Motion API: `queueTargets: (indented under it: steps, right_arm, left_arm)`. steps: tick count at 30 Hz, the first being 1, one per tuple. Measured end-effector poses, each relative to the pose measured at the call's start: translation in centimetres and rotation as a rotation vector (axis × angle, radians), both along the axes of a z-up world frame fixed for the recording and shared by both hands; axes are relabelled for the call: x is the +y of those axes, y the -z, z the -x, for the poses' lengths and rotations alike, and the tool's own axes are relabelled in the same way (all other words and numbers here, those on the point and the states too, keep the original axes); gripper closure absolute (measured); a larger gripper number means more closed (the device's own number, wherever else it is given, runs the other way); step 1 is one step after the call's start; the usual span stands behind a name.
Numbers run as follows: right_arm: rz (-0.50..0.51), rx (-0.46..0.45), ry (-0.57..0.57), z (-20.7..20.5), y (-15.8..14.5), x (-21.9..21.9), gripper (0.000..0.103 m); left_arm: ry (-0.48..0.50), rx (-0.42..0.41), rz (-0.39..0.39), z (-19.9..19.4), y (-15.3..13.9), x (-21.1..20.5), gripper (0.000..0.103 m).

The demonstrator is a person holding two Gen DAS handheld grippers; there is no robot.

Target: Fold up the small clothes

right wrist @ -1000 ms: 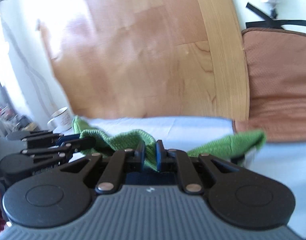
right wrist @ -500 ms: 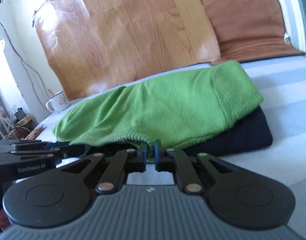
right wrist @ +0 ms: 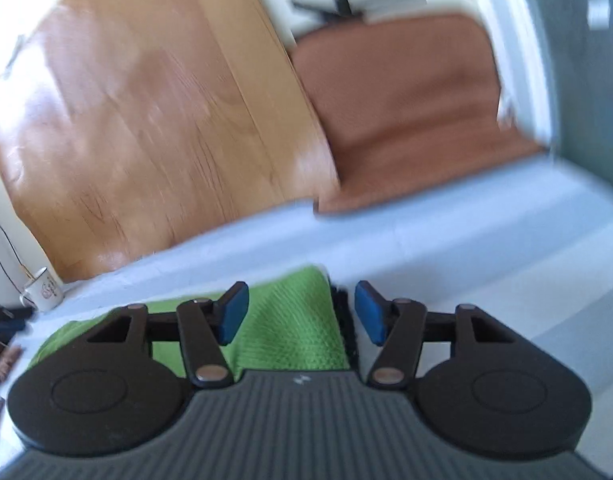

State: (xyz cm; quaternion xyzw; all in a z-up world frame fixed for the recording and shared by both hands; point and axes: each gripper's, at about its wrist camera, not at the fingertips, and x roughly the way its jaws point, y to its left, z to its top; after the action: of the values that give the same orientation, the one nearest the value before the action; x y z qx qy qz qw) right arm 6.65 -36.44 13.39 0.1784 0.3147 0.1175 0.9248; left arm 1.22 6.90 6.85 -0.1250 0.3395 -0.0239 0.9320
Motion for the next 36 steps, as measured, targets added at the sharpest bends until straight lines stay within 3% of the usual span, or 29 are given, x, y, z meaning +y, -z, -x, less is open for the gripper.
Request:
queueTargets:
  steps: [2,3,4,6,10,13,14,16,17,18,19,20,22,25,26,28,31,36]
  right_arm:
    - [-0.062,0.075,-0.012,-1.3,1.3,-0.2,0.092]
    - [-0.098,0.075,0.000,-1.1,1.3,-0.4,0.093]
    - [-0.114,0.040,0.003,-0.2,0.8,-0.6,0.093]
    - [-0.118,-0.031,0.013,2.4,-0.4,-1.3,0.094]
    - [-0.110,-0.043,0.051,5.6,0.1,-2.4,0.094]
    - [-0.108,0.037,0.074,4.2,3.1,-2.1,0.092]
    - [-0.122,0.041,0.079,3.7,3.5,-2.1,0.090]
    - [-0.150,0.015,0.111,4.4,3.1,-2.5,0.075]
    - [-0.154,-0.007,0.125,4.9,2.7,-2.7,0.064]
    - [-0.156,-0.024,0.133,5.3,2.3,-3.1,0.052]
    - [-0.162,-0.035,0.142,5.8,2.1,-3.5,0.049]
    - [-0.173,-0.036,0.151,6.3,2.0,-4.1,0.048]
    - [-0.212,-0.005,0.155,6.6,2.3,-4.9,0.048]
    - [-0.295,0.060,0.149,7.1,3.5,-5.1,0.048]
    - [-0.317,0.076,0.144,7.3,3.8,-5.0,0.048]
    - [-0.342,0.094,0.138,7.5,4.1,-4.4,0.048]
    - [-0.353,0.100,0.138,7.6,4.2,-3.7,0.048]
    - [-0.368,0.104,0.134,7.7,4.1,-3.9,0.048]
  left_arm:
    - [0.003,0.083,0.052,-1.4,2.1,0.2,0.047]
    - [0.007,0.120,0.074,-1.9,3.0,0.2,0.070]
    - [-0.002,0.133,0.095,-1.7,3.7,0.2,0.081]
    - [-0.040,0.093,0.094,-0.7,3.6,0.3,0.090]
    - [-0.153,0.016,0.031,0.7,3.3,1.1,0.094]
    - [-0.208,0.071,-0.082,-0.7,4.4,0.7,0.095]
    - [-0.199,0.094,-0.092,-0.9,4.7,0.4,0.095]
    - [-0.182,0.090,-0.061,-0.3,4.5,0.5,0.090]
    - [-0.171,0.068,-0.057,0.5,4.0,0.7,0.087]
    - [-0.166,0.051,-0.058,1.4,3.6,0.9,0.069]
    - [-0.164,0.043,-0.047,2.3,3.2,1.3,0.048]
    - [-0.162,0.029,-0.017,3.2,2.7,1.9,0.045]
    - [-0.145,-0.010,0.047,4.7,1.3,2.4,0.046]
    - [-0.092,-0.093,0.063,5.3,-1.0,1.0,0.051]
    - [-0.048,-0.120,0.067,5.1,-1.7,0.0,0.054]
    - [0.058,-0.141,0.073,4.3,-2.3,-2.6,0.071]
    - [0.183,-0.117,0.062,1.5,-1.8,-7.0,0.092]
    - [0.277,-0.016,0.079,-2.9,1.3,-11.7,0.098]
